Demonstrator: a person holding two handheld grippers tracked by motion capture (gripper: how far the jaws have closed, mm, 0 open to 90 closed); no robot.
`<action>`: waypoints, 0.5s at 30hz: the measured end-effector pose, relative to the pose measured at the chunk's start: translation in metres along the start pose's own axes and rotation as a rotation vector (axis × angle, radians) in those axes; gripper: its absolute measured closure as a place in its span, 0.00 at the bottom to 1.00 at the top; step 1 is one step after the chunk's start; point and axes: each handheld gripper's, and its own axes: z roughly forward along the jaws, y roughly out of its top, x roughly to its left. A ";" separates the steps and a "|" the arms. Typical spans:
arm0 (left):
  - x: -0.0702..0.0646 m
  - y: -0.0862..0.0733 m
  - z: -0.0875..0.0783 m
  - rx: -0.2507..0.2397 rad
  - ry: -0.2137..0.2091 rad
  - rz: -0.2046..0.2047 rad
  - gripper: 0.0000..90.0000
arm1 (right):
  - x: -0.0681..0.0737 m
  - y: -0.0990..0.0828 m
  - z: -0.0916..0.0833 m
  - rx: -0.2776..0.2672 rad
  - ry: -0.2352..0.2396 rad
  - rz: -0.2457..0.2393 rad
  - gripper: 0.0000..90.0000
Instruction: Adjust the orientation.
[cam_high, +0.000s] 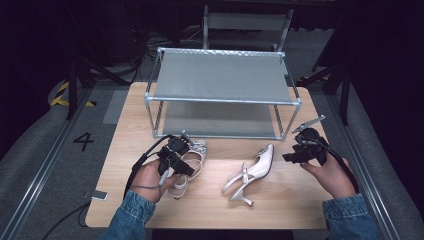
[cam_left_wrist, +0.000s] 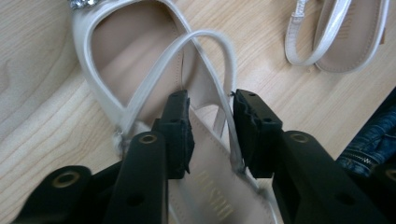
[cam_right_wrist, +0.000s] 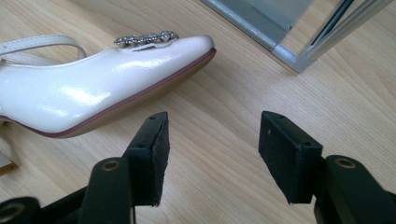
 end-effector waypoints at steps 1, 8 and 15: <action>0.000 0.000 0.000 0.000 0.000 0.000 0.72 | 0.000 0.000 0.000 0.000 0.000 0.000 0.48; 0.001 -0.004 -0.011 -0.047 -0.021 -0.031 0.53 | 0.000 0.000 0.000 0.001 0.000 -0.002 0.47; 0.000 -0.007 -0.011 -0.056 0.045 -0.088 0.29 | 0.001 0.001 -0.001 -0.007 0.000 -0.003 0.48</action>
